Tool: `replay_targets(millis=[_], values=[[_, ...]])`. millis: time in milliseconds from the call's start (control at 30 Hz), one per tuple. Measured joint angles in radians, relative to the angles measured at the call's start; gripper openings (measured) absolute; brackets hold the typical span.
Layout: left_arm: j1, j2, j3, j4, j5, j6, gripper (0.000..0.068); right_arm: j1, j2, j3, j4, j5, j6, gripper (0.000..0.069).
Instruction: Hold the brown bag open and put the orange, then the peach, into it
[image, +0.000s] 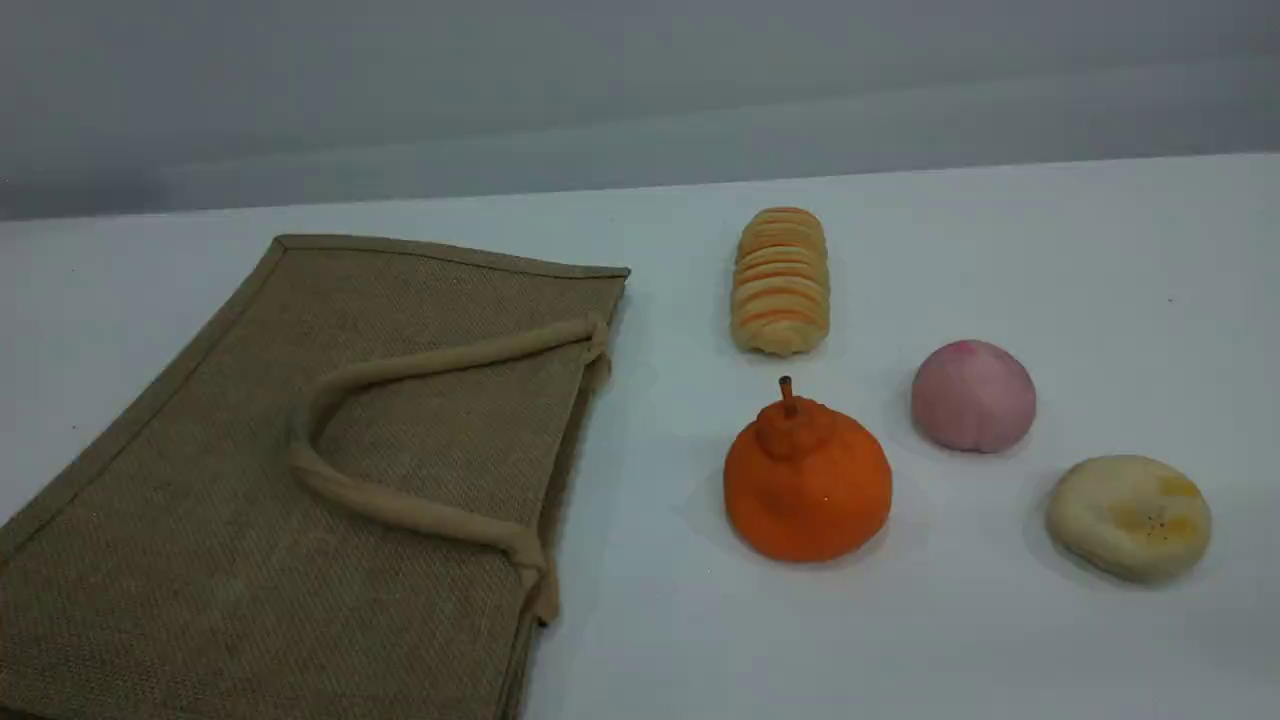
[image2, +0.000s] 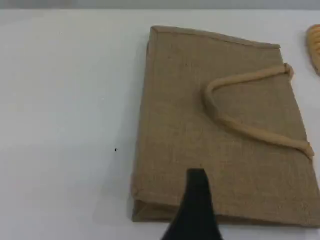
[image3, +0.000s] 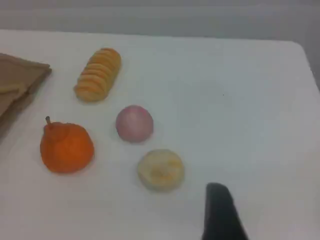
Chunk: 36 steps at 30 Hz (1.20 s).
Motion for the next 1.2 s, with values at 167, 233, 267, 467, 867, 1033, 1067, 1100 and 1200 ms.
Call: replay_targets(millis=[167,233,267,467,867,1033,1067,1100,1200], values=[[0.0,0.0,0.0,0.0,0.0,0.0,0.0538,0.0,0.0,0.0,0.0,0.0,0.0,0.0365],[0.0,0.0,0.0,0.0,0.0,0.0,0.0538,0.0,0.0,0.0,0.0,0.0,0.001,0.0365],[0.0,0.0,0.0,0.0,0.0,0.0,0.0538,0.0,0.0,0.0,0.0,0.0,0.001,0.0365],[0.0,0.0,0.0,0.0,0.0,0.0,0.0538,0.0,0.0,0.0,0.0,0.0,0.001,0.0365],[0.0,0.0,0.0,0.0,0.0,0.0,0.0536,0.0,0.0,0.0,0.029,-0.001,0.001,0.0365],[0.0,0.0,0.0,0.0,0.0,0.0,0.0536,0.0,0.0,0.0,0.04,-0.002,0.001,0.0365],[0.0,0.0,0.0,-0.001,0.0,0.0,0.0536,0.0,0.0,0.0,0.04,-0.002,0.001,0.0365],[0.0,0.0,0.0,-0.001,0.0,0.0,0.0536,0.003,0.0,0.0,0.039,-0.003,0.001,0.0365],[0.0,0.004,-0.012,-0.004,-0.011,0.0,0.0536,0.012,0.0,-0.001,0.038,-0.005,-0.004,0.0365]])
